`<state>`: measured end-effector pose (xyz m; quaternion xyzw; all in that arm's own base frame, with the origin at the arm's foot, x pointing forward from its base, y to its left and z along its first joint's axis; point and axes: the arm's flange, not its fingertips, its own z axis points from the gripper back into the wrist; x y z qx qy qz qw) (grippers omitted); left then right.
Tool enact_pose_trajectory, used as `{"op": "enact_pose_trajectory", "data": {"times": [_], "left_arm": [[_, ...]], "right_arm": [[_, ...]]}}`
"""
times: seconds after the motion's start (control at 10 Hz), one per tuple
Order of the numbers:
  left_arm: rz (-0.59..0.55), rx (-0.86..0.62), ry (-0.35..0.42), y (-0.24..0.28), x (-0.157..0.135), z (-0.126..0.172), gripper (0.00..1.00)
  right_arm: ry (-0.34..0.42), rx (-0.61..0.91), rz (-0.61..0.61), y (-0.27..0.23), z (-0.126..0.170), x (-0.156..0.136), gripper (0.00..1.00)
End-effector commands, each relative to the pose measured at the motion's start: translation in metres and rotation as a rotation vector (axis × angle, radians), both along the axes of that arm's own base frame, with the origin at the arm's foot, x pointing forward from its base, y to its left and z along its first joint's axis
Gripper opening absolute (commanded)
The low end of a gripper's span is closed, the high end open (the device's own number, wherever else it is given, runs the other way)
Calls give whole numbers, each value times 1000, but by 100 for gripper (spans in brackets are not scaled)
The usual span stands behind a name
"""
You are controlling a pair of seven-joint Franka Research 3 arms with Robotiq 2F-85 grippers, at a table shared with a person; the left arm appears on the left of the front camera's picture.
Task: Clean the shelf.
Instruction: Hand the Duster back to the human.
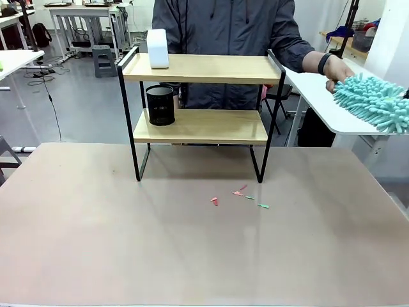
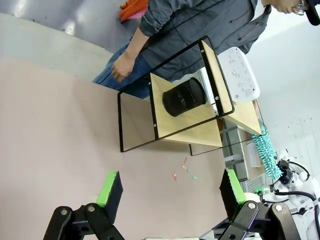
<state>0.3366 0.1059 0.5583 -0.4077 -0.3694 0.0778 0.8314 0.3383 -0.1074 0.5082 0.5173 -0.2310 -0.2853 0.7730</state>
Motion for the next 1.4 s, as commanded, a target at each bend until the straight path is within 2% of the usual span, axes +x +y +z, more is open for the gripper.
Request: {"op": "enact_pose_trajectory", "data": {"times": [0.0, 0.1, 0.3, 0.5, 0.6, 0.7, 0.8, 0.9, 1.0, 1.1, 1.2, 1.3], "left_arm": [[-5, -5, 12, 0, -3, 1, 100], [-5, -5, 12, 0, -3, 1, 100], [-5, -5, 12, 0, -3, 1, 100], [-5, -5, 12, 0, -3, 1, 100], [0, 0, 0, 0, 0, 0, 100], [-165, -172, 82, 4, -17, 23, 100], [-295, -274, 177, -9, -16, 24, 100], [-466, -372, 326, -32, -11, 18, 100], [-642, -466, 467, -61, -6, 9, 100], [-699, -415, 534, -82, -4, -3, 100], [-737, -399, 643, -96, -3, -19, 100], [-743, -409, 766, -100, 1, -32, 100]], "right_arm": [[0, 0, 0, 0, 0, 0, 32], [-7, 8, 11, 4, 1, 1, 74], [-8, 12, 67, 16, 6, 4, 100], [-29, 7, 97, 23, 11, 2, 99], [-52, 25, 150, 33, 15, 1, 100], [-81, 33, 223, 48, 20, -2, 100], [-98, 49, 318, 68, 23, -5, 100], [-98, 22, 384, 86, 27, -7, 100], [-137, 83, 512, 104, 34, -8, 100], [-151, 175, 641, 121, 35, -7, 100], [-159, 256, 724, 133, 33, -3, 100], [-145, 254, 729, 141, 29, 2, 100]]}}
